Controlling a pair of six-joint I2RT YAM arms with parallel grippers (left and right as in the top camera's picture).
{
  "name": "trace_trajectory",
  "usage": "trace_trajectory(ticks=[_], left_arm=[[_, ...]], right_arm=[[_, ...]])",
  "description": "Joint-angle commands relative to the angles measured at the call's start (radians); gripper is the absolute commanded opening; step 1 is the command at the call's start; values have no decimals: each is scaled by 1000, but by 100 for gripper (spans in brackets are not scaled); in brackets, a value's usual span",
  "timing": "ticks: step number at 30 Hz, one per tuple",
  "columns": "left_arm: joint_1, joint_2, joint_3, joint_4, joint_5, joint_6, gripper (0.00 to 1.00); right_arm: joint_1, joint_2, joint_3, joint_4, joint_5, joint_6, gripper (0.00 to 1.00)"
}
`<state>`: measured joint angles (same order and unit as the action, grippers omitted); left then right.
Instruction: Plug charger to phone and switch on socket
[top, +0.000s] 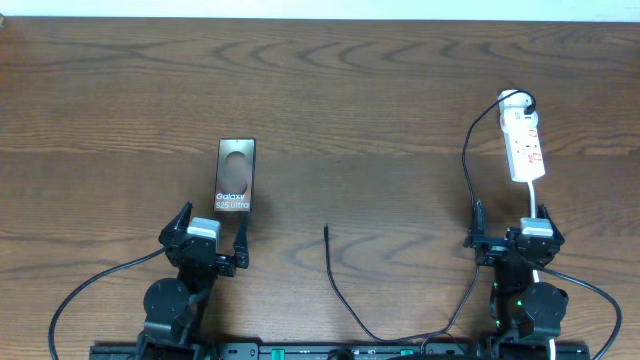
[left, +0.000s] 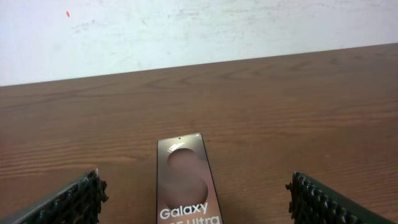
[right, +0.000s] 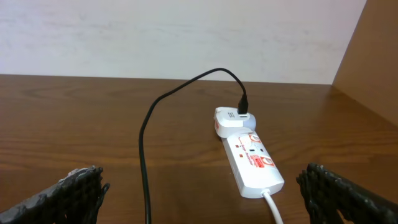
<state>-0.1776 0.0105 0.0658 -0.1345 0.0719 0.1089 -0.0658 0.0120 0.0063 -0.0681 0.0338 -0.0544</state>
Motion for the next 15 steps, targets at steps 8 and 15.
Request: trace_trajectory(ticks=[8, 15], left_arm=[[4, -5, -24, -10, -9, 3, 93], [4, -5, -24, -10, -13, 3, 93]], right_arm=[[6, -5, -1, -4, -3, 16, 99], [6, -5, -1, -4, -3, 16, 99]])
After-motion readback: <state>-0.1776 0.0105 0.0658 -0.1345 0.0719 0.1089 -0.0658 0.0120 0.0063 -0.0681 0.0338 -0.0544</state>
